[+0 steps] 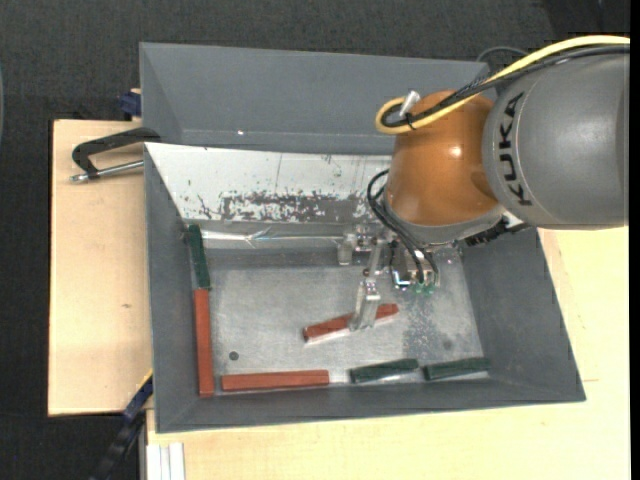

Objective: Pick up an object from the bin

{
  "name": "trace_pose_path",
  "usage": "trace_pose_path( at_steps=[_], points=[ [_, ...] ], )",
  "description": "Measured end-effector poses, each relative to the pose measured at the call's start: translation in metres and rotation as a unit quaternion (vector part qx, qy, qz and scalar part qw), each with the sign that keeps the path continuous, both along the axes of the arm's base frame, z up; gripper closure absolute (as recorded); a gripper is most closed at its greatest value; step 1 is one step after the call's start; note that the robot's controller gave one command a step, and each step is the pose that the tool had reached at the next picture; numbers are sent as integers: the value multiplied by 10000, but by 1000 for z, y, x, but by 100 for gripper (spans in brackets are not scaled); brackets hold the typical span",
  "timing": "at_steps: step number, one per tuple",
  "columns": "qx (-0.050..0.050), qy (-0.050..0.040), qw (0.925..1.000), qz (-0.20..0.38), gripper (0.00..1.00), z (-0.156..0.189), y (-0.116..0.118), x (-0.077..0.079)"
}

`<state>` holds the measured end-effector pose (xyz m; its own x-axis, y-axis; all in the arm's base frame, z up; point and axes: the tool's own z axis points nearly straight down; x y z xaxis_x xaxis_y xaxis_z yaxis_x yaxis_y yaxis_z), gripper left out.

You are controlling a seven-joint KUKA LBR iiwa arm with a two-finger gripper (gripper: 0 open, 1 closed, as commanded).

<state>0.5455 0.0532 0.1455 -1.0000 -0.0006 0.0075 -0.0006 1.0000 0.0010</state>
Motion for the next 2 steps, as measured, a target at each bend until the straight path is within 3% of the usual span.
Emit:
trace_pose_path(
  at_steps=[1,2],
  points=[
    [3,-44,10000,-3,0,5,0,2],
    [1,-66,9996,287,0,-65,-25,-21]
  ],
)
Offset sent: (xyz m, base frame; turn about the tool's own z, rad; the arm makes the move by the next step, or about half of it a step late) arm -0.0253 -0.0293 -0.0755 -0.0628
